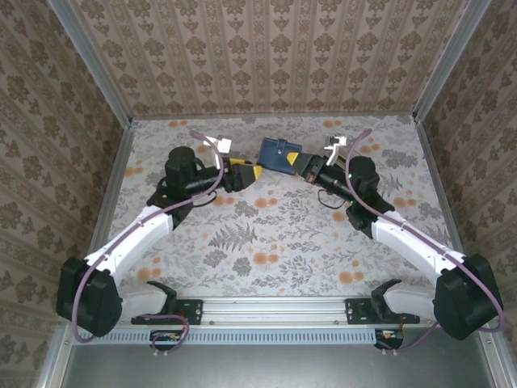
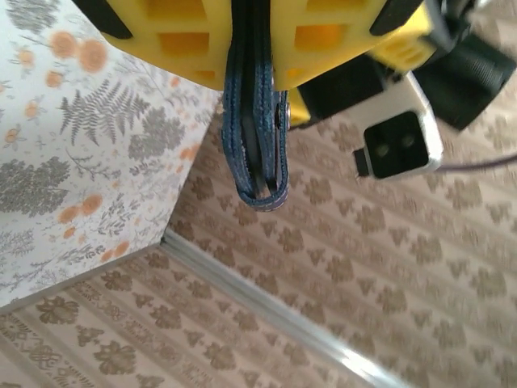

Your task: Put the credit cards into the card holder

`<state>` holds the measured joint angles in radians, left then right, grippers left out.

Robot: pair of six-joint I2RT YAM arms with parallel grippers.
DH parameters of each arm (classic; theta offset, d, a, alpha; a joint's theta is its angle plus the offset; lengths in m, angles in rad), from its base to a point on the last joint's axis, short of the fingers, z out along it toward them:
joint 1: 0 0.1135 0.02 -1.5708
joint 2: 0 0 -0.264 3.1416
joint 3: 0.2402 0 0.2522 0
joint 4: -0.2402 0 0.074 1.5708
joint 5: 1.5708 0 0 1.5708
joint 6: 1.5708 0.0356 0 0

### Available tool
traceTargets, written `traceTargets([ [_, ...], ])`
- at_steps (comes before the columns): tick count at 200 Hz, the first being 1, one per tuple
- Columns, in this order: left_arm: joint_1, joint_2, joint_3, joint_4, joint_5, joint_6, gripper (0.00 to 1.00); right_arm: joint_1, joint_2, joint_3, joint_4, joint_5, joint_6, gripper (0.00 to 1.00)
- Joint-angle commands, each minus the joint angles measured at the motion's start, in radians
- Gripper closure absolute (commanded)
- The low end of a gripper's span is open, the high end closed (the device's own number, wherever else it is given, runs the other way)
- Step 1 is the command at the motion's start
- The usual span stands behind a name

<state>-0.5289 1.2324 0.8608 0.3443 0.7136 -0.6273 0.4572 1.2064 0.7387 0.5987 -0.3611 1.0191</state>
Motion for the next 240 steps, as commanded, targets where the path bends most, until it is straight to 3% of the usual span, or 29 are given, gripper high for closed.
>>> traceTargets([
  [1, -0.070, 0.051, 0.082, 0.235, -0.098, -0.153, 0.30, 0.049, 0.017, 0.010, 0.246, 0.256, 0.169, 0.98],
  [64, -0.089, 0.124, 0.177, 0.286, -0.153, -0.257, 0.46, 0.049, 0.061, -0.014, 0.414, 0.340, 0.203, 1.00],
  [104, -0.109, 0.178, 0.147, 0.405, -0.230, -0.393, 0.46, 0.051, 0.126, -0.017, 0.614, 0.361, 0.268, 0.96],
  [163, -0.126, 0.217, 0.154, 0.392, -0.270, -0.425, 0.39, 0.057, 0.177, 0.013, 0.621, 0.339, 0.285, 0.95],
  [212, -0.103, 0.242, 0.165, 0.544, -0.268, -0.509, 0.88, 0.091, 0.223, -0.014, 0.668, 0.340, 0.294, 0.92],
  [240, -0.090, 0.277, 0.178, 0.618, -0.234, -0.551, 1.00, 0.101, 0.208, -0.028, 0.660, 0.284, 0.284, 0.85],
])
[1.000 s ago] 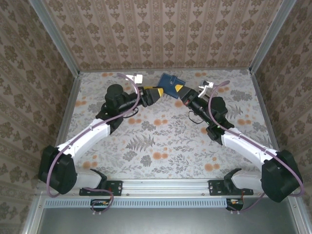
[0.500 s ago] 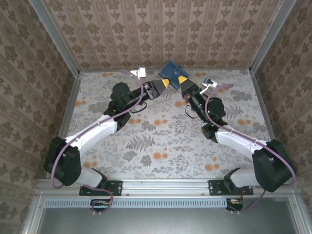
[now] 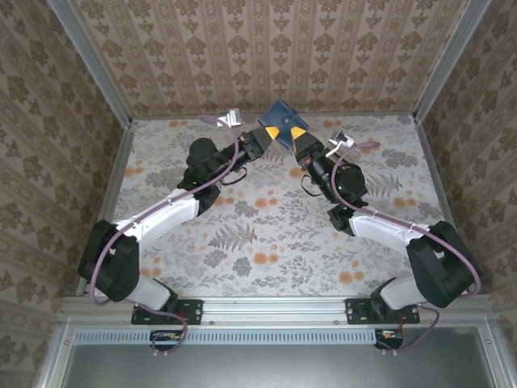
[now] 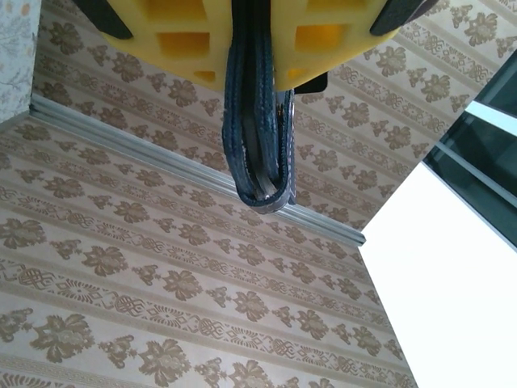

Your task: Put the credit cards into the card holder

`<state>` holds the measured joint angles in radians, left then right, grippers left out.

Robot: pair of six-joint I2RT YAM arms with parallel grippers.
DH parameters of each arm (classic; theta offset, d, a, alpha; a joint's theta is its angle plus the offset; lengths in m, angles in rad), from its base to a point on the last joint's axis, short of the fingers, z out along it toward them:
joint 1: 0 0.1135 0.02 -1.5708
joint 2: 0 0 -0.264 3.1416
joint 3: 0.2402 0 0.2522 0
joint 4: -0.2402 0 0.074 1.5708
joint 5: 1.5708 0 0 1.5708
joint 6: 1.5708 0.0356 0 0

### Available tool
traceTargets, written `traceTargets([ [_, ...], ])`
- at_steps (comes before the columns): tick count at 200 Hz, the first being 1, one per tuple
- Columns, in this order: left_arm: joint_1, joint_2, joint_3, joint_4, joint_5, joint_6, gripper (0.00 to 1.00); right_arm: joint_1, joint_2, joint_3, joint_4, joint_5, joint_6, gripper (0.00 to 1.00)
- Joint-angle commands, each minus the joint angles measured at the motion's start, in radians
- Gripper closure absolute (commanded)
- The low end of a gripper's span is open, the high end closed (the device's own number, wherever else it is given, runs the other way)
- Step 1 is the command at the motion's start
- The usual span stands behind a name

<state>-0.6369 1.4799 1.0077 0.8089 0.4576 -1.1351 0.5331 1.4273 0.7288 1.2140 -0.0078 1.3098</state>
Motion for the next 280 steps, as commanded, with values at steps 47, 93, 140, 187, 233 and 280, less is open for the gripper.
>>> traceTargets([
  [47, 0.048, -0.052, -0.010, -0.129, 0.019, 0.180, 1.00, 0.004, -0.221, -0.136, -0.494, -0.044, -0.607, 0.46],
  [93, 0.020, -0.167, 0.071, -0.824, -0.146, 0.536, 1.00, -0.013, -0.347, -0.083, -0.999, -0.153, -1.099, 0.45],
  [140, 0.012, -0.126, 0.218, -1.200, -0.019, 0.520, 1.00, -0.015, -0.224, 0.254, -1.499, -0.226, -1.184, 0.43],
  [187, -0.008, -0.087, 0.282, -1.365, -0.006, 0.510, 1.00, -0.007, -0.072, 0.442, -1.601, -0.399, -1.006, 0.50],
  [233, -0.010, -0.059, 0.283, -1.354, 0.003, 0.469, 1.00, 0.012, 0.024, 0.511, -1.632, -0.427, -0.914, 0.56],
  [280, -0.012, -0.008, 0.323, -1.348, 0.070, 0.459, 1.00, 0.057, 0.092, 0.552, -1.668, -0.320, -0.900, 0.59],
])
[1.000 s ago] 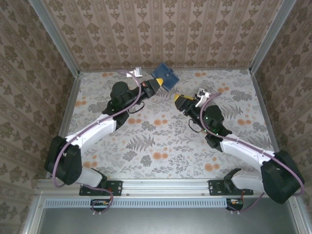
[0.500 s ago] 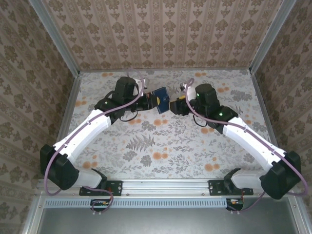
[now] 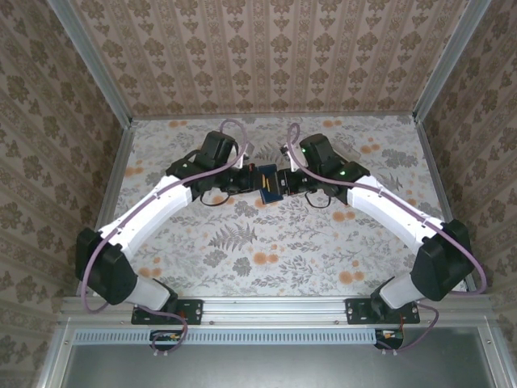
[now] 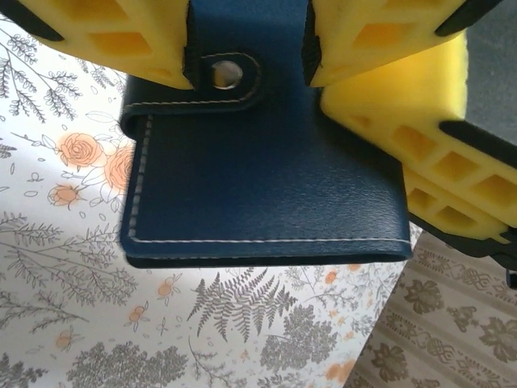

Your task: Put the credit cards into the card holder

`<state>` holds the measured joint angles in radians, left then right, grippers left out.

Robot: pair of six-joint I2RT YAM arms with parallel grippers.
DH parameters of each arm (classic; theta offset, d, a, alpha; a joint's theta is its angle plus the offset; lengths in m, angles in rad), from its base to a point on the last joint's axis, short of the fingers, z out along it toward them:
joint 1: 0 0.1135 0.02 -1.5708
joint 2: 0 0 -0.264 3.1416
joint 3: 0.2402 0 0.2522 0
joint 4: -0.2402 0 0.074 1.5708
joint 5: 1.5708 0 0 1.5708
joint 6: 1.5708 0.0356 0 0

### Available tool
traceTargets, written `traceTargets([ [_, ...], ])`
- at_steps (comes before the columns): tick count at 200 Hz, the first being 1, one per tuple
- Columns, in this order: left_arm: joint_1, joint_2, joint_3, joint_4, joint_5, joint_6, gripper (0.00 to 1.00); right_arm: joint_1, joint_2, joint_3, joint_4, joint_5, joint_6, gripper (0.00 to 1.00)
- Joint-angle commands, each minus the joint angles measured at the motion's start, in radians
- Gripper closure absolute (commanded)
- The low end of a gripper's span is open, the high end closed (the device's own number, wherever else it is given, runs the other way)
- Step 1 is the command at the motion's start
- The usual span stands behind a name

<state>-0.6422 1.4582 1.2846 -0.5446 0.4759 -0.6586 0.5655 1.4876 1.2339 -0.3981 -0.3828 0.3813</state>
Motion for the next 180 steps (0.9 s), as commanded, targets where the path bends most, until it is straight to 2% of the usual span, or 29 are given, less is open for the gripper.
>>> traceTargets([
  [1, -0.007, 0.013, 0.046, 0.005, 0.052, -0.018, 1.00, 0.026, 0.034, 0.048, -0.060, 0.059, 0.028, 0.59],
  [20, -0.007, 0.015, 0.052, 0.008, 0.062, -0.022, 1.00, 0.042, 0.049, 0.065, -0.104, 0.177, 0.027, 0.60],
  [35, -0.004, 0.013, 0.043, 0.015, 0.052, -0.025, 1.00, 0.043, 0.061, 0.061, -0.112, 0.238, 0.027, 0.82],
  [71, 0.004, 0.011, 0.031, 0.005, 0.044, -0.018, 1.00, 0.042, 0.041, 0.047, -0.112, 0.341, 0.037, 1.00],
  [146, 0.054, 0.044, -0.040, 0.008, 0.061, 0.029, 1.00, -0.032, 0.001, -0.066, -0.095, 0.306, 0.065, 1.00],
  [180, 0.053, 0.147, -0.091, 0.068, 0.096, 0.170, 1.00, -0.063, 0.000, -0.140, 0.011, 0.098, 0.074, 1.00],
])
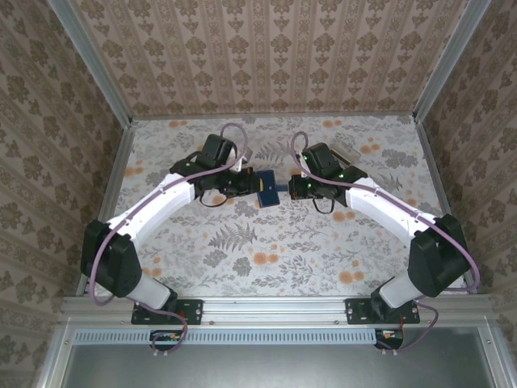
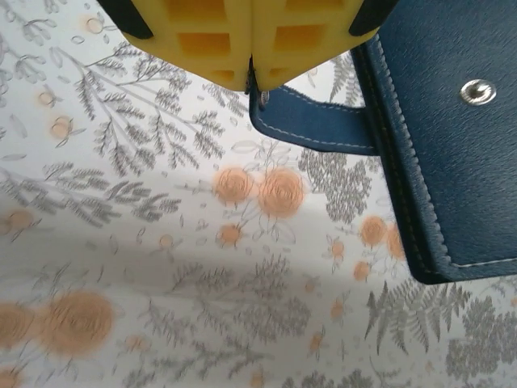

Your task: Put the credit cards into the card holder

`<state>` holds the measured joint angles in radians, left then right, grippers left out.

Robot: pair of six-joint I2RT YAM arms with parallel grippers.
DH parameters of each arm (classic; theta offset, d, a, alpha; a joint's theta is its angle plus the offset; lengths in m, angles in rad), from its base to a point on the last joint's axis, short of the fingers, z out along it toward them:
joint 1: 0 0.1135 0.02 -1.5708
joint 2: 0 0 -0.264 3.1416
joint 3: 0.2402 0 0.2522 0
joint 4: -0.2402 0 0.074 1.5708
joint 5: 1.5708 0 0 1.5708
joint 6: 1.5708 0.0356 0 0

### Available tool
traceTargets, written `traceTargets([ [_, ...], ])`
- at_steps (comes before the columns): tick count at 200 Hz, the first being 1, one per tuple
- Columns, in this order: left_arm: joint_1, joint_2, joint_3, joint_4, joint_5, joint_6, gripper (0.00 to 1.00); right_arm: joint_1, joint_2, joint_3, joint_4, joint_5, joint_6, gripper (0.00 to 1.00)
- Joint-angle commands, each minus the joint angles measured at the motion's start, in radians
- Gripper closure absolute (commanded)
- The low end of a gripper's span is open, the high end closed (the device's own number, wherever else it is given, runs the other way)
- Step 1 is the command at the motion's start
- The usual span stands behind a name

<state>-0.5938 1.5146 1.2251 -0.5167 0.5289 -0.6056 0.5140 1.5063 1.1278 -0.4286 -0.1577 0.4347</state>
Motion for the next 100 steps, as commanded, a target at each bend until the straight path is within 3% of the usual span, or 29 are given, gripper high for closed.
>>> traceTargets([
  [1, 0.005, 0.096, -0.032, 0.040, 0.045, 0.120, 1.00, -0.011, -0.018, -0.035, 0.043, -0.131, 0.021, 1.00],
  [34, -0.008, 0.218, -0.120, 0.229, 0.176, 0.131, 1.00, -0.011, 0.002, -0.118, 0.103, -0.179, 0.049, 1.00],
  [55, 0.010, 0.313, -0.074, 0.185, 0.179, 0.179, 0.96, -0.011, -0.003, -0.154, 0.104, -0.163, 0.052, 1.00],
  [64, 0.014, 0.351, -0.049, 0.170, 0.182, 0.196, 0.90, -0.011, -0.010, -0.174, 0.127, -0.165, 0.054, 1.00],
  [85, 0.014, 0.412, -0.029, 0.204, 0.223, 0.189, 0.65, -0.009, -0.014, -0.165, 0.099, -0.174, 0.046, 1.00],
  [100, 0.021, 0.420, -0.032, 0.227, 0.236, 0.179, 0.57, -0.009, -0.041, -0.172, 0.101, -0.179, 0.054, 1.00],
])
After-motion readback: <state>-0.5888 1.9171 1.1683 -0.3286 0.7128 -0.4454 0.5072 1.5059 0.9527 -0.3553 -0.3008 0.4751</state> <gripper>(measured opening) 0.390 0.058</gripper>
